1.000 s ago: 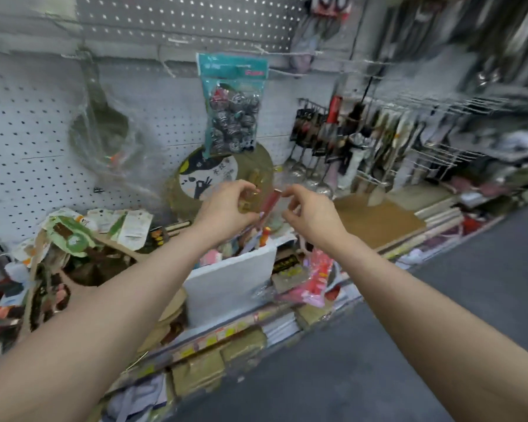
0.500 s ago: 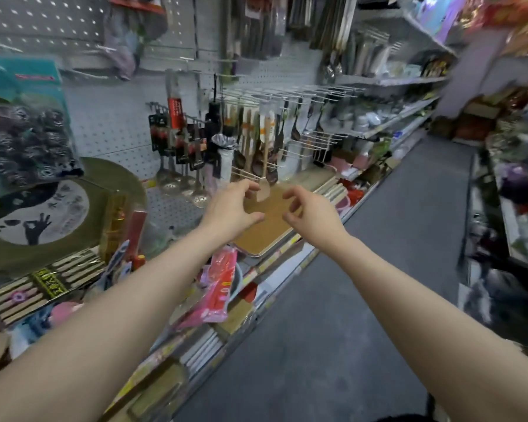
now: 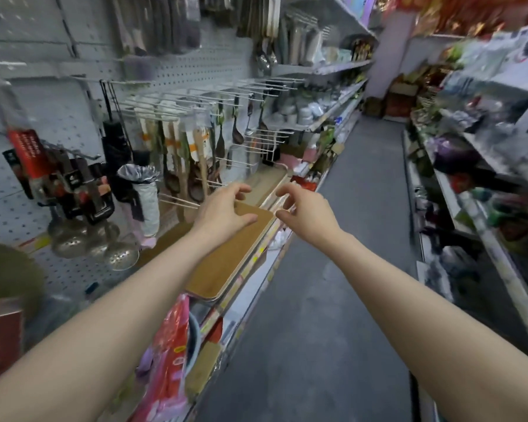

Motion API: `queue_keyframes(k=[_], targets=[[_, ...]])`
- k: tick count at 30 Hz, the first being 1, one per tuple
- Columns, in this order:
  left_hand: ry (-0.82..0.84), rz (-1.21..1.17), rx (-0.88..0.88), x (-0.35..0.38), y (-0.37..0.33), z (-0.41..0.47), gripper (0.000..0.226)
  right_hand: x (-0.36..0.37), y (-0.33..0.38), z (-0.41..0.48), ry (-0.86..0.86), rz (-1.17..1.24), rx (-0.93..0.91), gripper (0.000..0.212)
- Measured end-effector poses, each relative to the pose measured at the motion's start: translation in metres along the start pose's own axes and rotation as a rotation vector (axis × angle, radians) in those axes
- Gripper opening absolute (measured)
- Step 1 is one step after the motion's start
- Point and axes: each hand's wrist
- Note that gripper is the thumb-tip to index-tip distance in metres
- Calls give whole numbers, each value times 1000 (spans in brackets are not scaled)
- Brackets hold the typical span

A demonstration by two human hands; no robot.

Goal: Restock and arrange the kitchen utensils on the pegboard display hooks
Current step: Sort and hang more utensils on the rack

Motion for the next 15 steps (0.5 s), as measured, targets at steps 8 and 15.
queue_keyframes(k=[8, 15], targets=[[29, -23, 1, 44, 6, 96, 56, 6, -67, 78, 12, 28, 34, 35], [-8, -10, -92, 96, 4, 205, 56, 0, -150, 185, 64, 52, -23, 37]])
Point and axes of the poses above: each hand's wrist, its own z-axis towards the middle knuckle, its own x-axis out of the palm, y = z × x, and after that the axes turned 8 degrees about y, right-handed
